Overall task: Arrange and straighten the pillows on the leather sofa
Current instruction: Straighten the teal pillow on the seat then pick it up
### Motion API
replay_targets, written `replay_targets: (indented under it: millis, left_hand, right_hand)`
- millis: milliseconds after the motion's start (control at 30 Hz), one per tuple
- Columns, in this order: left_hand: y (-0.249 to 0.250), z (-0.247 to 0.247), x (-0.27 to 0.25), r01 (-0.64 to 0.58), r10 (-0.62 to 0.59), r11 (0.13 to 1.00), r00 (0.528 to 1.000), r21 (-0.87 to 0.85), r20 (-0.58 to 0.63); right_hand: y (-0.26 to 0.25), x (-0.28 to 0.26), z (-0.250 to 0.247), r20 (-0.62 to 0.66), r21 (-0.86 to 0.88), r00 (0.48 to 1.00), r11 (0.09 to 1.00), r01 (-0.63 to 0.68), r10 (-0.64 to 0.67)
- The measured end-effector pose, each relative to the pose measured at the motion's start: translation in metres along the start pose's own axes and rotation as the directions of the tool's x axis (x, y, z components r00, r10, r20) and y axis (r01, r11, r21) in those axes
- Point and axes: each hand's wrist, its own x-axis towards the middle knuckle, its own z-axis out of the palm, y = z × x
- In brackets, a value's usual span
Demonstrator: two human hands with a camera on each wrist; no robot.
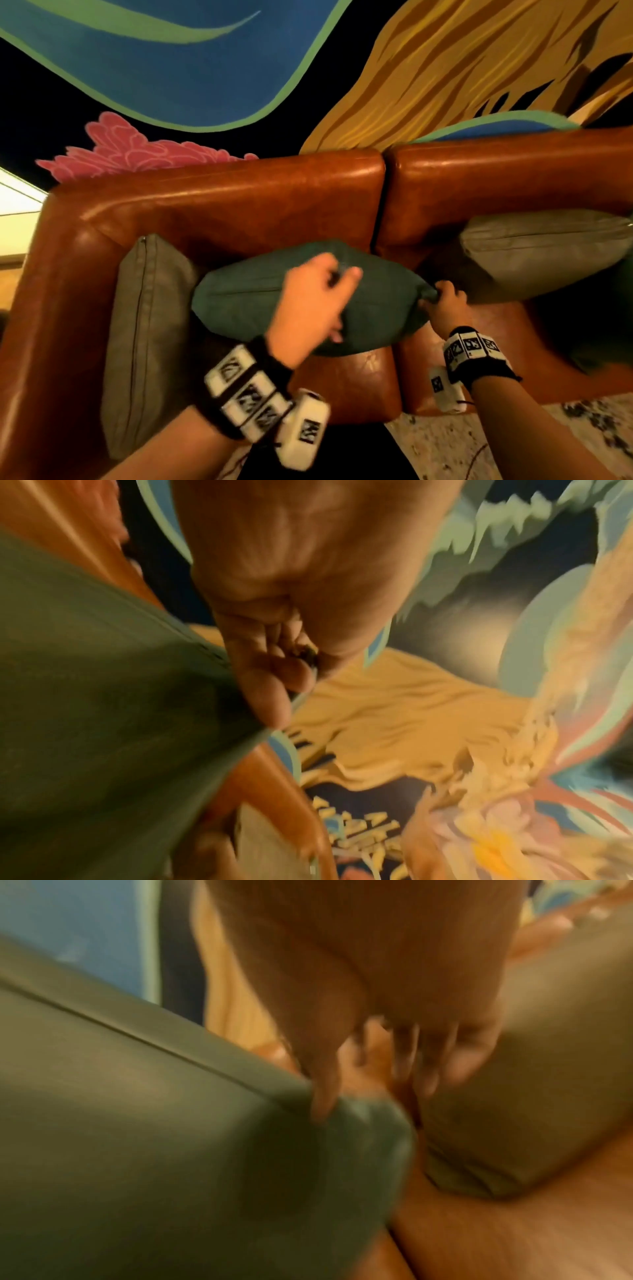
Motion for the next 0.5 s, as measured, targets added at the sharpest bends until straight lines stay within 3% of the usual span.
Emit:
replay_targets:
  millis: [67, 100, 167, 200, 233, 267, 300, 333, 367, 400, 433, 467, 500]
  left_hand:
    - [-0.007, 0.047, 0.017, -0.043, 0.037, 0.997, 0.992, 0.056, 0.118]
    - [-0.015, 0.068, 0.027, -0.068, 0.047, 0.991, 0.984, 0.12, 0.17]
    - [-0.043, 0.1, 0.043, -0.101, 0.011, 0.967, 0.934, 0.234, 0.357]
    - [-0.06, 0.109, 0.05, -0.123, -0.033, 0.945, 0.885, 0.302, 0.464]
    - [-0.082, 0.11, 0.057, -0.145, -0.083, 0.916, 0.843, 0.373, 0.531]
    - [-0.103, 0.103, 0.062, -0.157, -0.114, 0.89, 0.834, 0.429, 0.54]
    - [-0.122, 0.094, 0.065, -0.149, -0.118, 0.875, 0.857, 0.461, 0.501]
    - [-0.141, 0.08, 0.066, -0.112, -0.103, 0.864, 0.915, 0.49, 0.391]
    - [-0.158, 0.063, 0.067, -0.041, -0.091, 0.841, 0.972, 0.539, 0.217]
    - [-0.171, 0.043, 0.066, 0.063, -0.092, 0.797, 0.996, 0.6, 0.018]
    - [-0.18, 0.024, 0.065, 0.19, -0.099, 0.752, 0.979, 0.631, -0.176]
    - [-0.187, 0.005, 0.063, 0.329, -0.15, 0.722, 0.933, 0.609, -0.326]
    - [-0.192, -0.012, 0.063, 0.449, -0.24, 0.705, 0.88, 0.549, -0.41]
  right_hand:
    - [0.004, -0.002, 0.004, 0.183, 0.013, 0.956, 0.973, 0.23, -0.229]
    - [0.004, -0.008, 0.007, 0.265, 0.157, 0.901, 0.938, 0.31, -0.343]
    - [0.003, -0.026, 0.017, 0.419, 0.499, 0.804, 0.847, 0.183, -0.421]
    - [0.004, -0.031, 0.021, 0.442, 0.594, 0.796, 0.8, 0.084, -0.412]
    - [0.005, -0.034, 0.029, 0.377, 0.648, 0.85, 0.761, 0.043, -0.368]
    - [0.005, -0.034, 0.032, 0.245, 0.65, 0.933, 0.758, 0.043, -0.263]
    - [0.007, -0.029, 0.029, 0.102, 0.59, 0.989, 0.807, 0.023, -0.103]
    - [0.012, -0.02, 0.026, -0.019, 0.502, 0.999, 0.864, -0.035, 0.051]
    - [0.021, -0.009, 0.025, -0.085, 0.462, 0.988, 0.884, -0.077, 0.13]
    - [0.028, -0.002, 0.023, -0.081, 0.456, 0.984, 0.884, -0.103, 0.156]
    - [0.035, 0.006, 0.025, -0.062, 0.459, 0.985, 0.881, -0.115, 0.16]
    - [0.043, 0.012, 0.026, -0.057, 0.461, 0.985, 0.879, -0.121, 0.165]
    - [0.047, 0.017, 0.027, -0.06, 0.471, 0.985, 0.875, -0.113, 0.159]
